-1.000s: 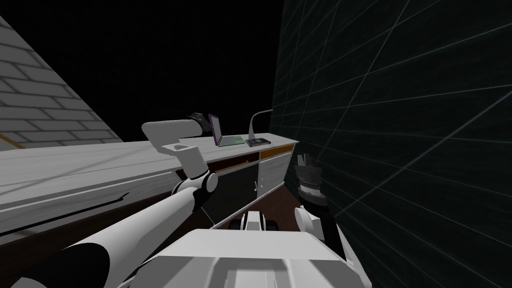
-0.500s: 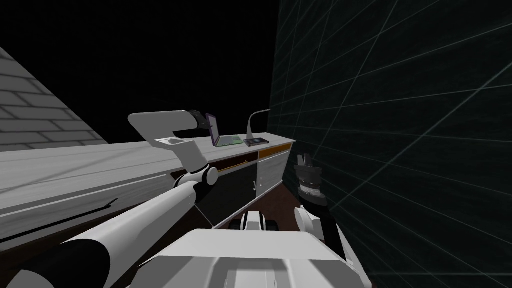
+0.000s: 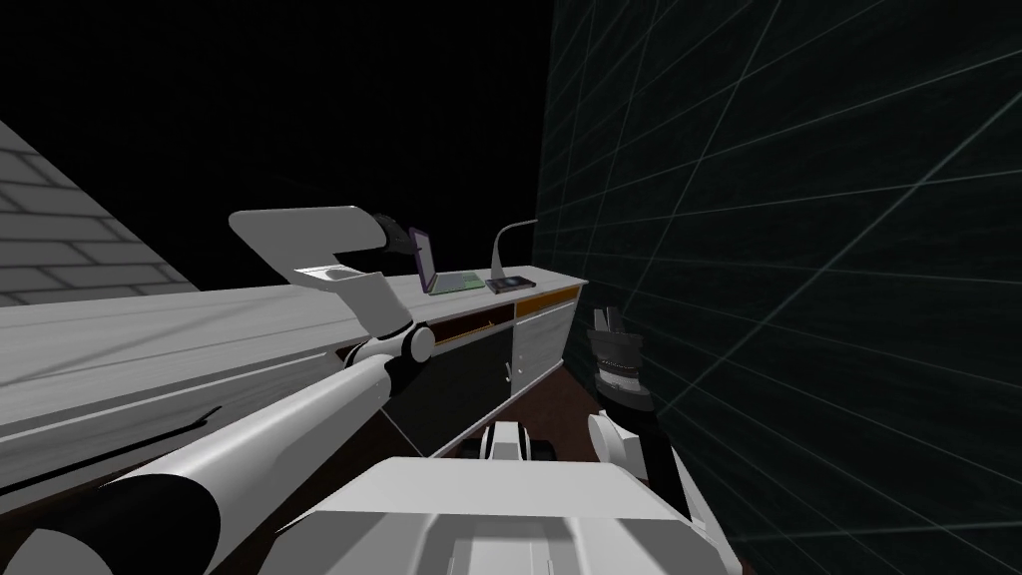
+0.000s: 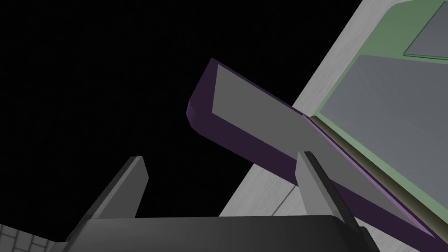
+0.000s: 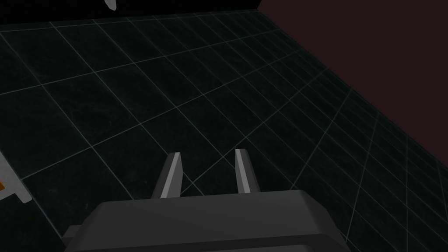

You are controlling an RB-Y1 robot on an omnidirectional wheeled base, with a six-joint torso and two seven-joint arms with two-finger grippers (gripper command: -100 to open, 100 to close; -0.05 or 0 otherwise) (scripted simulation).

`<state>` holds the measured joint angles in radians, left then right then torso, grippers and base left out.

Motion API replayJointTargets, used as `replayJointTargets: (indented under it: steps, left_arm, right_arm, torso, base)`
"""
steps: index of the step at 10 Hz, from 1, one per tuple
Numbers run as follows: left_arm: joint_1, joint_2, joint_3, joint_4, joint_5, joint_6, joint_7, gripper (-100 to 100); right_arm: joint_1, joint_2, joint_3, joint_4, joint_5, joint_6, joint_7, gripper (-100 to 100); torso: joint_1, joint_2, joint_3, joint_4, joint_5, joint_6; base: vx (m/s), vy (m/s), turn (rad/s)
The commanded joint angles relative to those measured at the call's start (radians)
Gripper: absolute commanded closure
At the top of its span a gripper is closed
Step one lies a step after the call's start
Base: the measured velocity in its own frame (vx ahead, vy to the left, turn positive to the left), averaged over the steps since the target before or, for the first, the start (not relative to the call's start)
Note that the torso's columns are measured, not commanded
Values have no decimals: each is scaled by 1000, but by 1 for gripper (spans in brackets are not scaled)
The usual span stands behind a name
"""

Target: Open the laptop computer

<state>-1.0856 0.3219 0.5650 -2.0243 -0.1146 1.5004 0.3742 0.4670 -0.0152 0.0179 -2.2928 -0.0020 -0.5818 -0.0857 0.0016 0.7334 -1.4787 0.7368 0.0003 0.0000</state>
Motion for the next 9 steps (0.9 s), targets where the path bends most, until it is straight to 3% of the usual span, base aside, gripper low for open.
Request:
replayJointTargets:
  steps: [1, 2, 9]
  left_arm:
    - [-2, 1, -2, -1, -1, 2, 2, 100]
    - [-2, 16, -36, 25, -6, -1, -34, 100]
    - [-2, 69, -154, 114, -26, -12, -161, 100]
  right_arm:
    - [0, 0, 0, 0, 0, 0, 0, 0]
    - [0, 0, 0, 0, 0, 0, 0, 0]
    - [0, 0, 0, 0, 0, 0, 0, 0]
  torso:
    - [0, 1, 0, -1, 1, 0]
    - [-1, 3, 1, 0, 0, 0]
    - [0, 4, 3, 1, 0, 0]
  base:
    - [0, 0, 0]
    - [4, -37, -23]
    - [4, -59, -13]
